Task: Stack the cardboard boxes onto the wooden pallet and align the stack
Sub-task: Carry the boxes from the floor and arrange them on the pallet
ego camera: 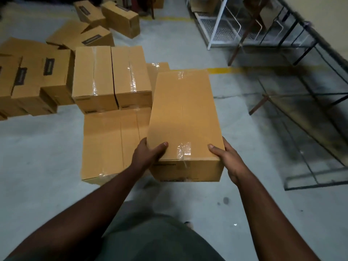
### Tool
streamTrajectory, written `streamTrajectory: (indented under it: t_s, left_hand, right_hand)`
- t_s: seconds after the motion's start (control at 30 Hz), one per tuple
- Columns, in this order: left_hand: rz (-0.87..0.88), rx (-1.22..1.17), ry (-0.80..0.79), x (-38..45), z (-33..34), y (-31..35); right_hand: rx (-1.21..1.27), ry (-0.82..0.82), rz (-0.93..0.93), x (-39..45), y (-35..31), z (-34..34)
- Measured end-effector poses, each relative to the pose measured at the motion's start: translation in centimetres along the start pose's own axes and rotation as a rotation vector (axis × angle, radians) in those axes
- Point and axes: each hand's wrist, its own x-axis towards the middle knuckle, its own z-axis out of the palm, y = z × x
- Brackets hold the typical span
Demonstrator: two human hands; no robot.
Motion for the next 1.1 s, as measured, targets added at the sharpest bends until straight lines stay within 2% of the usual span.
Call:
streamTrajectory:
  t_s: [0.2, 0.37, 0.53, 0.8, 0.97, 1.1]
  left_hand:
    - [-0.028, -0.029, 0.104, 3.5, 7.0, 3.5]
    - [-0.032, -0.039, 0.196, 9.8, 10.5, 5.4]
    - [-0.062, -0.012, 0.202, 17.4, 12.2, 8.2]
    - [-0.025, -0.022, 0.223, 27.6, 12.0, 13.6]
    - [-0.026, -0.027, 0.256, 35.8, 10.3, 16.0]
    - [-0.047, -0.122, 0.201, 43.2, 9.0, 16.3]
  right_hand:
    - [-0.051, -0.133, -0.009, 7.7, -1.8, -7.8]
    - [-0.07, -0.194, -0.043, 16.1, -3.8, -10.6]
    - [-0.083, -0.213, -0.036, 23.6, -7.2, -12.5]
    - [-0.084, -0.268, 0.003, 34.1, -12.7, -13.2]
    - [-0.132, -0.376, 0.083, 43.3, -16.6, -11.7]
    - [-0.117, -0.527, 0.167, 52.1, -18.2, -10.5]
